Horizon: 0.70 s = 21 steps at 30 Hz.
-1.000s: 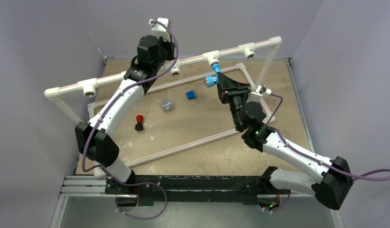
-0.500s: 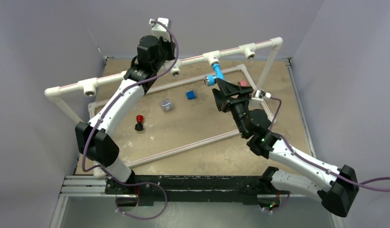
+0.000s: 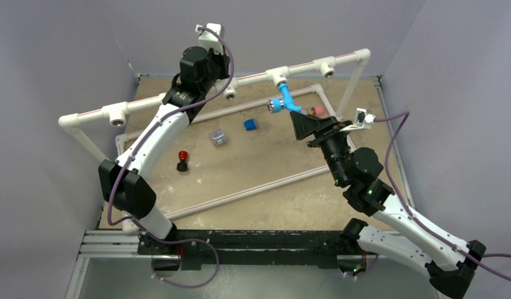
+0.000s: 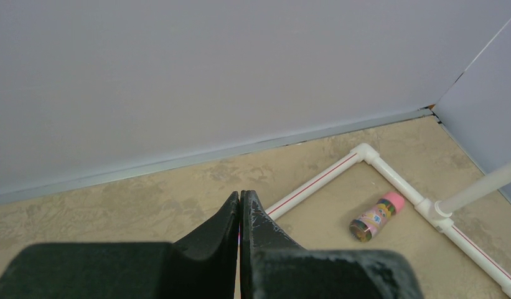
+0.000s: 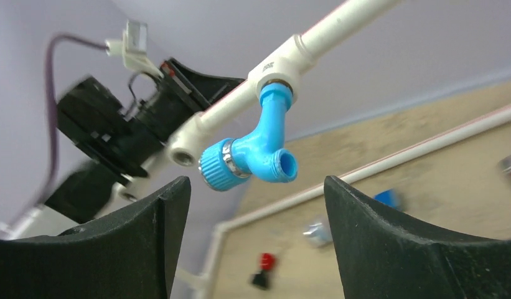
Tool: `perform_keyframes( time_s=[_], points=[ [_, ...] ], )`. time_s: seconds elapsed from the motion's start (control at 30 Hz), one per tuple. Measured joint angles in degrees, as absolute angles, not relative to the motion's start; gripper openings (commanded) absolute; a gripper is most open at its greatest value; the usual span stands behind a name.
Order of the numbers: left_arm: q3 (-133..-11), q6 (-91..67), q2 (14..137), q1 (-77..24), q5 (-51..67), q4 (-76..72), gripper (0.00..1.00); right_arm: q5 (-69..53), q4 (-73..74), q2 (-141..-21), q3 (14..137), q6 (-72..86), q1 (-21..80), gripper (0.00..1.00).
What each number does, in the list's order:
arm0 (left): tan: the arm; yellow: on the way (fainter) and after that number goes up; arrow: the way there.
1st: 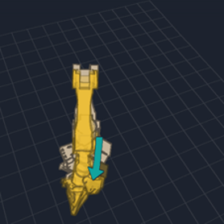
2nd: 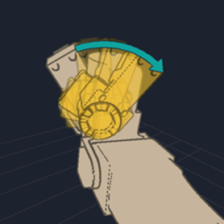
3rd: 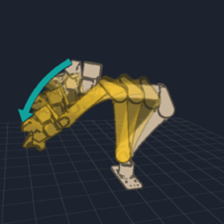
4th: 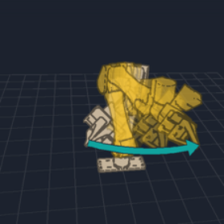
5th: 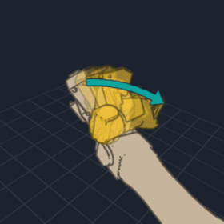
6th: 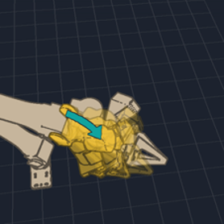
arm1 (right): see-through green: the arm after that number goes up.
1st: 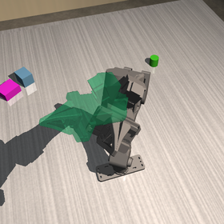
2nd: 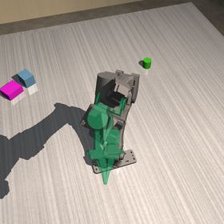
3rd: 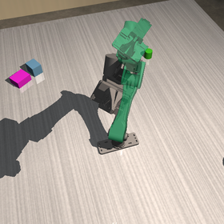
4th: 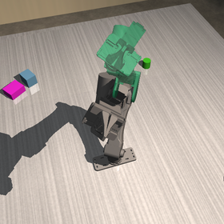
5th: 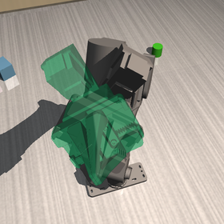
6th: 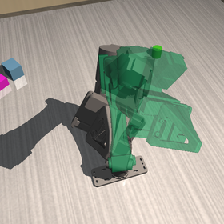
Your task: Install the water faucets
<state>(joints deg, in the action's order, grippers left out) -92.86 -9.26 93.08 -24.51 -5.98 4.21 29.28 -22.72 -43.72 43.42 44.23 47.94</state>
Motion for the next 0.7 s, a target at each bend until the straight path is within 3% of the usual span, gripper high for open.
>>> perform_keyframes(
  time_s=[0.4, 0.7],
  points=[
    [-92.9, -9.3, 93.1, -24.5, -6.0, 4.2, 0.0, 21.5, -7.4, -44.4, 55.8, -18.0, 47.9, 0.82],
    [-92.9, -9.2, 93.1, -24.5, -6.0, 4.1, 0.0, 19.4, -8.0, -48.8, 56.0, -54.7, 47.9, 0.87]
  ],
)
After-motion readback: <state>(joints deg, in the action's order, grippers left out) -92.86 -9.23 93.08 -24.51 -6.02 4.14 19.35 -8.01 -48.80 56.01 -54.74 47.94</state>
